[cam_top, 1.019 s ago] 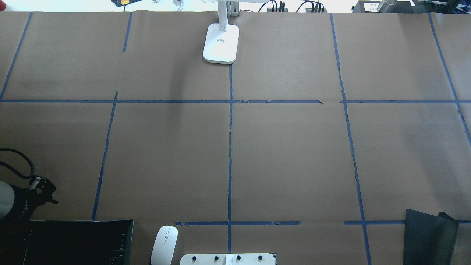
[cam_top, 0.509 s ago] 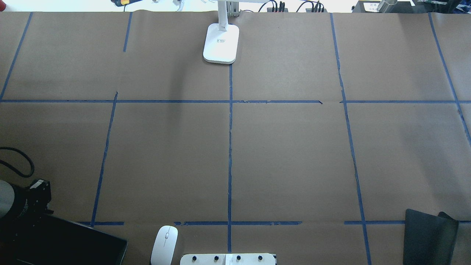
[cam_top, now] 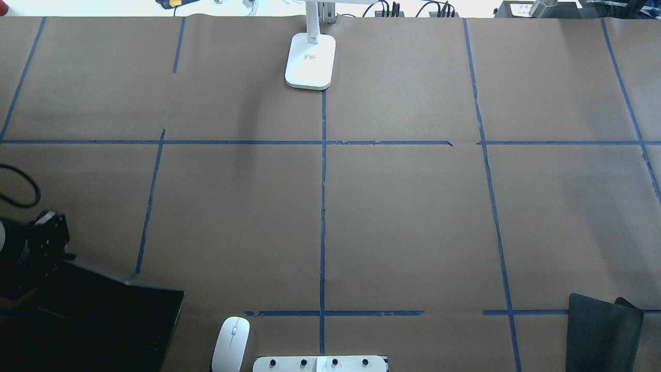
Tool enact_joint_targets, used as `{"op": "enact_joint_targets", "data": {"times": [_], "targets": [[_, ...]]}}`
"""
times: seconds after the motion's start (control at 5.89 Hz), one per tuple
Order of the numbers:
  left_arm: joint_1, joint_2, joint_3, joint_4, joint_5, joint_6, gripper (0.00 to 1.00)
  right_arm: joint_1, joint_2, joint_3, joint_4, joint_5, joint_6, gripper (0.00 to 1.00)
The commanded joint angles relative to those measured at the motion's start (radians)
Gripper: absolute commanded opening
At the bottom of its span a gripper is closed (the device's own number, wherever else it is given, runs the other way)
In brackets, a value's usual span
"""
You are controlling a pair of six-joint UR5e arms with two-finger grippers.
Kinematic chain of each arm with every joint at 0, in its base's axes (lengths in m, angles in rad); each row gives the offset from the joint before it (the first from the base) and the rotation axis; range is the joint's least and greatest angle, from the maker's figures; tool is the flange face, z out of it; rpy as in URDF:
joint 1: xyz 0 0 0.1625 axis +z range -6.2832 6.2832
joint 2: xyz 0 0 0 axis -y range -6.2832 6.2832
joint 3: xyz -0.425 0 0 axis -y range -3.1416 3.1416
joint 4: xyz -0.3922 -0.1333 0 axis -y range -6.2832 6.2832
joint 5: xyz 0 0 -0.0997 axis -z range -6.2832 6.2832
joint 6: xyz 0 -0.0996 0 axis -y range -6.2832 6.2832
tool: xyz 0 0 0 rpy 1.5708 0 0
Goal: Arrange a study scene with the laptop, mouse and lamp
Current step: 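Reach the left gripper down to the grey laptop near the robot, then lift the laptop with the left gripper and carry it toward the lamp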
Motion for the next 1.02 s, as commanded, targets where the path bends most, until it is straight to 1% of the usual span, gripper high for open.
{"op": "enact_joint_targets", "data": {"times": [0.0,0.17,0.34,0.51,0.68,0.85], "targets": [[-0.147,-0.223,0.183,0.008,-0.005,0.128,0.00,0.000,0.000,-0.009,-0.002,0.001,0.001,1.00],[-0.174,-0.344,0.276,0.036,-0.005,0.132,0.00,0.000,0.000,-0.009,-0.005,0.002,0.003,1.00],[-0.175,-0.500,0.378,0.088,-0.005,0.115,0.00,0.000,0.000,-0.027,-0.003,0.005,0.003,1.00],[-0.174,-0.602,0.444,0.116,-0.005,0.093,0.00,-0.002,0.000,-0.030,-0.005,0.008,0.003,1.00],[-0.166,-0.703,0.520,0.120,-0.005,-0.007,0.00,-0.002,0.000,-0.038,-0.005,0.015,0.004,1.00],[-0.160,-0.826,0.629,0.121,-0.005,-0.091,0.00,-0.002,0.000,-0.038,-0.005,0.015,0.004,1.00]]}}
